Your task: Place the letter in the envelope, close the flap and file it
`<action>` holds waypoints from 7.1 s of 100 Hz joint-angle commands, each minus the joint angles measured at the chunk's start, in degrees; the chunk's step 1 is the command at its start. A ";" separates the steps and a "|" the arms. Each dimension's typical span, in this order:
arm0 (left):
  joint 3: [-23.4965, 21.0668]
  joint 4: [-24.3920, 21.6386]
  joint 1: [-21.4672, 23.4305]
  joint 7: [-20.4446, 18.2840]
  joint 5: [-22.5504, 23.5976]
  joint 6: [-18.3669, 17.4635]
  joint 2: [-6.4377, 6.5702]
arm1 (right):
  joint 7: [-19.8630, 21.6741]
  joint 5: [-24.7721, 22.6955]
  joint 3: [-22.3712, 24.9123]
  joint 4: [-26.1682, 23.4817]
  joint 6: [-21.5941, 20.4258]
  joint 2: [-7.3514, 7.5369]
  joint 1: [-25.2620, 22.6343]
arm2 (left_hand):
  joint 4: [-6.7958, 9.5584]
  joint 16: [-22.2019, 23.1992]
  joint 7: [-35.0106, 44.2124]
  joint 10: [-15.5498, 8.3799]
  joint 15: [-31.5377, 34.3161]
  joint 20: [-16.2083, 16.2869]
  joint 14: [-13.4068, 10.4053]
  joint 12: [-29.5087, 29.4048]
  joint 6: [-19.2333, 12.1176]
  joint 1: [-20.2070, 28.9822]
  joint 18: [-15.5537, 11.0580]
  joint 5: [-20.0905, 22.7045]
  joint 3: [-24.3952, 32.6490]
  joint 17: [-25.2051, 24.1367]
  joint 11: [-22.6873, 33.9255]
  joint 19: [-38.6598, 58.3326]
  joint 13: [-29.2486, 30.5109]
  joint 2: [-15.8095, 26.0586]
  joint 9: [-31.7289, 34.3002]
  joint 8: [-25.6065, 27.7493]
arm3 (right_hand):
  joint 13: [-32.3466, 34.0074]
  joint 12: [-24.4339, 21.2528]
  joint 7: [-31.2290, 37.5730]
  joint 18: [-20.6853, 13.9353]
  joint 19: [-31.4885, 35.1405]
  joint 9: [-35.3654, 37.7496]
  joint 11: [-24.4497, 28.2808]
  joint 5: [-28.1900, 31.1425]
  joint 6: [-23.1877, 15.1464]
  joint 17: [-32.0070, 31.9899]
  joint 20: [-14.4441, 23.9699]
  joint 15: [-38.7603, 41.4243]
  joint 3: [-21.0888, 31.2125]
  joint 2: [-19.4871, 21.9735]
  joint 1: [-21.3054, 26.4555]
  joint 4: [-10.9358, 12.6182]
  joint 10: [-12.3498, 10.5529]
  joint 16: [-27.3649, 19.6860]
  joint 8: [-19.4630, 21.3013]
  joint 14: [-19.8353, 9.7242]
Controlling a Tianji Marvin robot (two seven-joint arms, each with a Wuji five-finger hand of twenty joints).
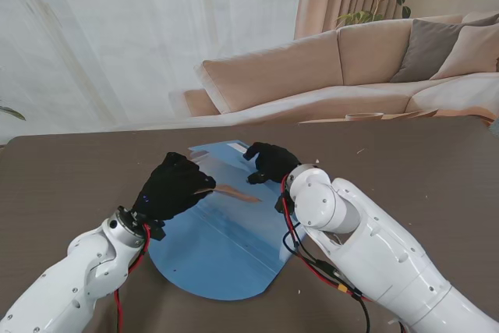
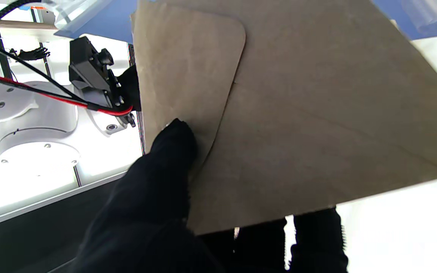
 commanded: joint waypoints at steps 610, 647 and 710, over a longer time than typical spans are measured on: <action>-17.28 -17.04 22.87 -34.64 10.17 -6.13 3.66 | 3.36 -20.02 3.83 2.49 -2.41 3.73 -7.32 | 1.59 -9.16 -21.28 -9.03 -29.41 0.19 -7.39 -17.72 -11.77 -15.65 -4.80 -14.37 10.11 -8.79 -10.70 -32.19 -17.14 -0.05 -25.29 -10.82 | -17.17 -36.34 -22.13 -4.64 -22.76 -24.17 -47.44 -13.19 0.11 -9.28 -16.59 -35.49 -13.91 22.08 -5.03 7.79 7.59 -24.07 -13.05 0.06; -15.93 -13.35 19.95 -30.74 7.20 -2.17 2.95 | 5.06 -19.25 2.59 5.04 -3.42 4.02 -5.43 | 1.50 -7.56 5.42 -8.01 -20.08 -3.06 -6.52 6.14 -13.83 4.44 -3.48 -0.32 -3.00 -7.21 -14.45 -22.64 -10.39 4.49 -5.92 7.84 | -15.05 -33.44 -20.60 -3.13 -19.42 -23.59 -41.56 -10.92 -1.23 -7.85 -15.43 -33.86 -18.14 22.38 -5.62 4.14 6.03 -23.02 -11.63 0.63; -19.34 -7.73 10.69 -30.04 3.15 -3.20 2.38 | 12.20 -15.26 -1.04 0.91 -8.42 5.37 -6.04 | 0.87 -9.26 3.18 -9.46 -23.72 -4.20 -8.13 0.28 -16.21 5.16 -3.99 3.23 1.09 -8.84 -14.06 -26.00 -12.71 4.28 -12.14 8.45 | 7.12 -30.52 -13.90 0.45 2.42 -7.51 -35.16 -1.43 -1.44 10.55 -4.63 -22.04 -13.27 23.15 -4.37 8.71 7.30 -15.13 -12.77 5.01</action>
